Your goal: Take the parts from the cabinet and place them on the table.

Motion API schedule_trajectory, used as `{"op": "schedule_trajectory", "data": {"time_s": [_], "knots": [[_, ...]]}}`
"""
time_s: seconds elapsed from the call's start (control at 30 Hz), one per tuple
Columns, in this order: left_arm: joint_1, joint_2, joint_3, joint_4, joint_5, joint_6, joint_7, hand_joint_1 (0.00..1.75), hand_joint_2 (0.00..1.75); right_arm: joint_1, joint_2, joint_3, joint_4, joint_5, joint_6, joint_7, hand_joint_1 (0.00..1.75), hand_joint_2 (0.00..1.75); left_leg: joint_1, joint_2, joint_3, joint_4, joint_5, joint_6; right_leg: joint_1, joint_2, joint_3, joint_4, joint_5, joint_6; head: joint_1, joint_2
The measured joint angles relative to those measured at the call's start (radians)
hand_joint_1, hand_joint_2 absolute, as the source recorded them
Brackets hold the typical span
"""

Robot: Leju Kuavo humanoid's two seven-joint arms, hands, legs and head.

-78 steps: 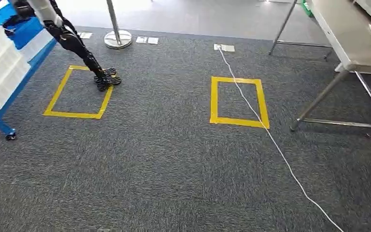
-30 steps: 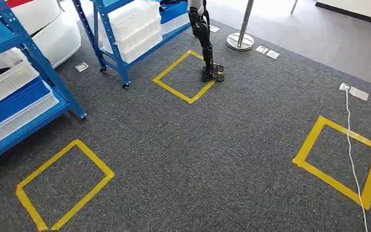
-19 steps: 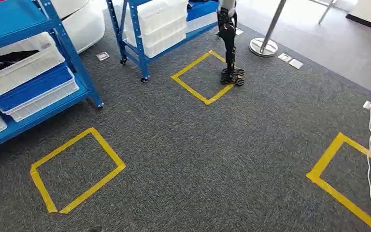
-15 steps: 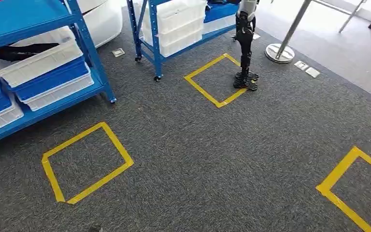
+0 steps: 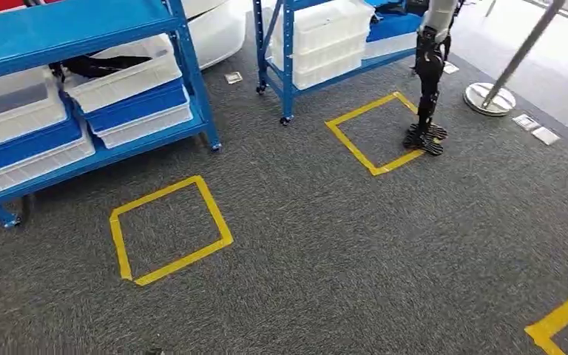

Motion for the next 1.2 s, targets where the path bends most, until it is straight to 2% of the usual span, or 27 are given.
{"op": "schedule_trajectory", "data": {"time_s": [0.03,0.1,0.13,0.17,0.2,0.3,0.33,0.4,0.47,0.5,0.53,0.57,0.63,0.67,0.7,0.73,0.8,0.83,0.87,0.9,0.93,1.0,1.03,1.07,1.13,1.17,1.2], "knots": [[0.001,0.0,0.002,0.0,0.0,-0.001,0.001,0.0,0.0,0.0,0.0,0.0,0.0,0.0,0.0,0.001,0.0,0.0,0.002,0.001,0.003,-0.001,0.012,-0.002,0.0,-0.014,0.001,0.0,-0.001,-0.001,0.001,0.0],[0.002,0.002,0.003,0.0,-0.001,-0.003,0.003,0.0,0.0,-0.001,0.0,0.0,0.0,0.0,0.0,0.002,0.0,0.0,0.003,0.015,0.076,-0.131,0.083,-0.003,-0.001,-0.039,0.006,0.0,-0.006,0.001,0.0,0.0],[0.001,0.003,0.003,0.0,-0.004,-0.004,0.003,0.0,0.0,0.0,0.0,0.0,0.0,-0.001,0.0,0.002,0.0,0.0,0.002,0.044,0.13,-0.223,0.121,-0.001,-0.001,-0.05,0.011,0.0,-0.01,0.003,0.0,0.0],[-0.001,0.004,0.003,0.0,-0.007,-0.006,0.003,0.0,0.0,0.001,-0.001,0.0,0.001,-0.002,0.0,0.002,0.0,0.0,-0.002,0.107,0.166,-0.29,0.124,0.001,0.006,-0.059,0.017,0.001,-0.014,0.009,-0.001,0.0],[-0.004,0.005,0.003,0.0,-0.011,-0.007,0.002,0.0,0.0,0.003,-0.002,0.0,0.002,-0.004,0.0,0.002,0.0,0.0,-0.008,0.096,0.17,-0.295,0.123,0.015,0.017,-0.069,0.006,0.003,-0.019,0.016,0.0,0.0],[-0.003,0.005,0.003,0.0,-0.016,-0.018,0.0,0.0,0.0,0.0,-0.004,0.0,0.002,-0.006,0.0,0.003,0.0,0.0,-0.016,0.055,0.158,-0.296,0.124,0.035,0.016,-0.1,0.023,-0.004,-0.021,0.026,0.006,0.0],[-0.003,0.005,0.003,0.0,-0.016,-0.022,-0.001,0.0,0.0,0.0,-0.005,0.0,0.002,-0.007,0.0,0.003,0.0,0.0,-0.006,0.04,0.162,-0.305,0.13,0.045,0.017,-0.101,0.024,-0.001,-0.027,0.033,0.006,0.0],[-0.003,0.006,0.003,0.0,-0.016,-0.028,-0.002,0.0,0.0,0.0,-0.005,0.0,0.002,-0.007,0.0,0.0,0.0,0.0,0.0,0.018,0.159,-0.308,0.137,0.057,0.01,0.006,-0.011,0.07,-0.069,0.034,0.016,0.0],[-0.007,0.006,0.003,0.0,-0.017,-0.036,-0.001,0.0,0.0,-0.009,-0.006,0.0,0.002,-0.007,0.0,-0.003,0.0,0.0,-0.001,-0.012,0.15,-0.308,0.141,0.064,0.008,0.031,-0.099,0.25,-0.143,0.026,0.019,0.0],[-0.007,0.007,0.003,0.0,-0.018,-0.038,0.003,0.0,0.0,-0.014,-0.006,0.0,0.002,-0.007,0.0,-0.003,0.0,0.0,-0.001,-0.028,0.148,-0.308,0.143,0.066,0.008,0.032,-0.131,0.316,-0.162,0.028,0.019,0.0],[-0.006,0.008,0.003,0.0,-0.021,-0.039,0.006,0.0,0.0,-0.016,-0.006,0.0,0.002,-0.007,0.0,-0.003,0.0,0.0,-0.001,-0.045,0.148,-0.307,0.144,0.066,0.008,0.034,-0.138,0.331,-0.157,0.034,0.019,0.0],[-0.005,0.008,0.003,0.0,-0.023,-0.039,0.007,0.0,0.0,-0.017,-0.005,0.0,0.002,-0.007,0.0,-0.003,0.0,0.0,-0.001,-0.063,0.148,-0.307,0.146,0.065,0.006,0.034,-0.121,0.292,-0.131,0.043,0.019,0.0],[-0.005,0.008,0.003,0.0,-0.024,-0.039,0.008,0.0,0.0,-0.013,-0.005,0.001,0.002,-0.008,0.0,-0.002,0.0,0.0,0.0,-0.098,0.148,-0.307,0.151,0.058,-0.001,0.054,-0.045,0.122,-0.052,0.059,0.019,0.0],[-0.005,0.008,0.004,0.0,-0.024,-0.039,0.008,0.0,0.0,-0.009,-0.005,0.001,0.002,-0.008,0.0,-0.002,0.0,0.0,0.0,-0.112,0.147,-0.307,0.154,0.053,-0.006,0.1,-0.007,0.038,-0.02,0.061,0.021,0.0],[-0.006,0.009,0.004,0.0,-0.023,-0.038,0.008,0.0,0.0,-0.007,-0.005,0.001,0.001,-0.008,0.0,-0.002,0.0,0.0,-0.006,-0.124,0.142,-0.302,0.157,0.046,-0.005,0.135,-0.004,0.013,-0.02,0.05,0.022,0.0],[-0.005,0.009,0.004,-0.001,-0.023,-0.037,0.007,0.0,0.0,-0.008,-0.004,0.001,0.001,-0.009,0.0,-0.002,0.0,0.0,-0.007,-0.13,0.137,-0.306,0.161,0.04,-0.006,0.114,-0.007,0.011,-0.015,0.041,0.02,0.0],[0.0,0.009,0.004,0.0,-0.023,-0.036,0.003,0.0,0.0,-0.009,-0.001,0.001,0.001,-0.011,0.0,-0.003,0.0,0.0,-0.003,-0.147,0.137,-0.315,0.17,0.027,0.003,0.1,-0.006,0.012,-0.01,0.028,0.021,0.0],[0.003,0.011,0.004,0.0,-0.023,-0.035,0.003,0.0,0.0,-0.01,0.003,0.001,0.001,-0.012,0.0,-0.003,0.0,0.0,-0.003,-0.161,0.131,-0.315,0.175,0.02,-0.007,0.086,0.002,0.005,-0.004,0.018,0.021,0.0],[0.004,0.015,0.005,0.0,-0.023,-0.035,0.001,0.0,0.0,-0.011,0.005,0.001,0.002,-0.013,-0.001,-0.003,0.0,0.0,-0.004,-0.125,0.124,-0.301,0.163,0.019,-0.011,0.07,0.003,0.003,0.002,0.01,0.021,0.0],[0.003,0.014,0.005,0.0,-0.023,-0.035,0.0,0.0,0.0,-0.011,0.003,0.001,0.002,-0.013,-0.002,-0.003,0.0,0.0,-0.01,-0.062,0.105,-0.257,0.125,0.016,-0.011,0.059,0.001,0.003,0.003,0.002,0.007,0.0],[0.0,0.014,0.005,0.0,-0.023,-0.036,-0.002,0.0,0.0,-0.005,0.003,0.001,0.002,-0.013,-0.002,-0.003,0.0,0.0,-0.007,-0.027,0.071,-0.182,0.079,0.011,-0.007,0.042,0.001,0.003,0.003,-0.002,0.0,0.0],[-0.001,0.013,0.005,0.0,-0.023,-0.037,-0.003,0.0,0.0,-0.001,0.002,0.001,0.002,-0.014,-0.001,-0.005,0.0,0.0,-0.001,-0.001,0.001,-0.022,0.012,0.005,-0.003,0.009,-0.001,0.004,0.002,-0.003,0.0,0.0],[0.0,0.013,0.005,0.0,-0.023,-0.038,-0.003,0.0,0.0,-0.001,0.002,0.001,0.002,-0.014,-0.001,-0.005,0.0,0.0,0.0,0.001,-0.011,0.01,0.009,0.002,-0.002,-0.005,-0.001,0.004,0.002,-0.004,0.0,0.0],[0.001,0.014,0.005,0.0,-0.023,-0.039,-0.004,0.0,0.0,-0.001,0.002,0.001,0.002,-0.014,-0.001,-0.005,0.0,0.0,0.002,0.002,0.003,-0.009,0.027,0.001,-0.002,-0.019,0.0,0.004,0.0,-0.005,0.0,0.0],[0.0,0.017,0.005,0.0,-0.024,-0.039,-0.005,0.0,0.0,-0.001,0.002,0.001,0.002,-0.015,-0.001,-0.004,0.0,0.0,0.005,0.022,0.09,-0.158,0.102,0.001,-0.003,-0.044,0.006,0.004,-0.006,0.001,0.0,0.0],[-0.001,0.018,0.005,-0.001,-0.024,-0.039,-0.005,0.0,0.0,0.0,0.002,0.001,0.002,-0.015,-0.001,-0.003,0.0,0.0,0.004,0.059,0.142,-0.243,0.133,0.003,-0.002,-0.055,0.012,0.004,-0.009,0.005,0.0,0.0],[-0.004,0.017,0.005,-0.001,-0.024,-0.04,-0.006,0.0,0.0,0.001,-0.001,0.001,0.003,-0.015,-0.001,-0.003,0.0,0.0,-0.009,0.112,0.165,-0.284,0.118,0.003,0.012,-0.065,0.011,0.006,-0.016,0.013,-0.002,0.0]]}}
